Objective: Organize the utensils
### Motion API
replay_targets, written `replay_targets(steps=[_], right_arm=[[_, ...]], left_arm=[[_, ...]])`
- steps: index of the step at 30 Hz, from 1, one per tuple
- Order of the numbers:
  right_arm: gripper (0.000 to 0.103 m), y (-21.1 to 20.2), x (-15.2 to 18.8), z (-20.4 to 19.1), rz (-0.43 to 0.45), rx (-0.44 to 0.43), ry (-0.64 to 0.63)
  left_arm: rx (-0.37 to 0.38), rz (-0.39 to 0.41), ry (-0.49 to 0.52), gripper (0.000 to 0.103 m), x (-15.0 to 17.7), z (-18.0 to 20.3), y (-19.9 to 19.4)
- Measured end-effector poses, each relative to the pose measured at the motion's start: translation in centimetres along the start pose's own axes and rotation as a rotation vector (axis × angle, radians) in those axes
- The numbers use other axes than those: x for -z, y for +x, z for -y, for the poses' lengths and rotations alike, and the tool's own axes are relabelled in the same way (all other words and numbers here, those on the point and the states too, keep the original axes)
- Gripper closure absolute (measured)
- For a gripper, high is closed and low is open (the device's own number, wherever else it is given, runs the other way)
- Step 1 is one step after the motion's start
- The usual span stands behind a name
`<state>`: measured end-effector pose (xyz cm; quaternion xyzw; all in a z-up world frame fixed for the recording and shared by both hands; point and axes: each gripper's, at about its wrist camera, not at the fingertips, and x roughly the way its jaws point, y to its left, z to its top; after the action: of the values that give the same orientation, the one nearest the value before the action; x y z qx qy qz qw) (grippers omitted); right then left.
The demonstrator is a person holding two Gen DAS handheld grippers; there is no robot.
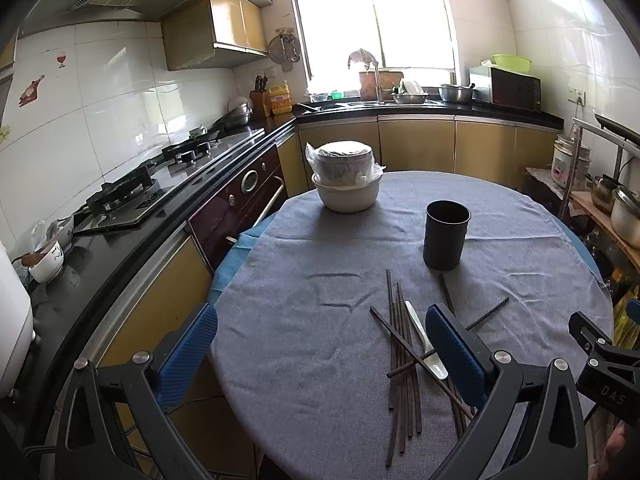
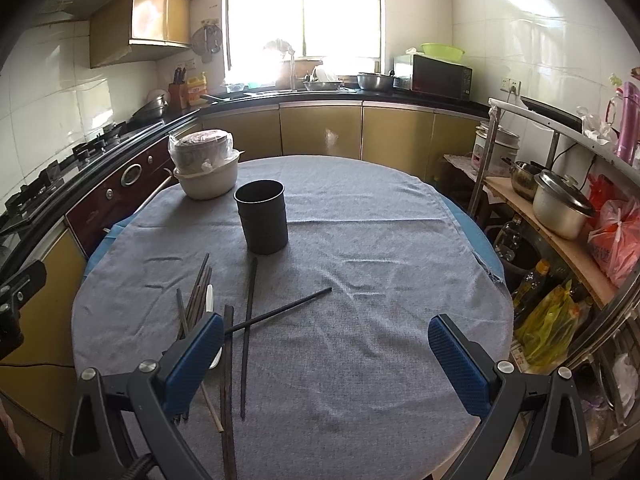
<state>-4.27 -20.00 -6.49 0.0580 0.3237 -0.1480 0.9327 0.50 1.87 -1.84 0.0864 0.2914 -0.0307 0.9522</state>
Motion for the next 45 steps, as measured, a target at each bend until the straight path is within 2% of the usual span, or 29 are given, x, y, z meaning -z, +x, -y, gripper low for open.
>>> replay_targets(steps=[38, 43, 45], right_arm=[[0.000, 0.3, 0.0, -0.5, -0.017, -0.011, -0.013], [0.000, 1.0, -0.1, -0.2, -0.046, -0.034, 0.002], [0.002, 1.9, -0.3, 0.4, -0.080, -0.063, 0.033]], left_arm=[[-0.002, -0.023, -0.007, 0.000, 0.5, -0.7, 0.6], [0.004, -0.043, 0.000, 0.000, 0.6, -0.8, 1.6], [0.036, -0.079, 0.007, 0.000, 0.6, -1.1, 2.7]])
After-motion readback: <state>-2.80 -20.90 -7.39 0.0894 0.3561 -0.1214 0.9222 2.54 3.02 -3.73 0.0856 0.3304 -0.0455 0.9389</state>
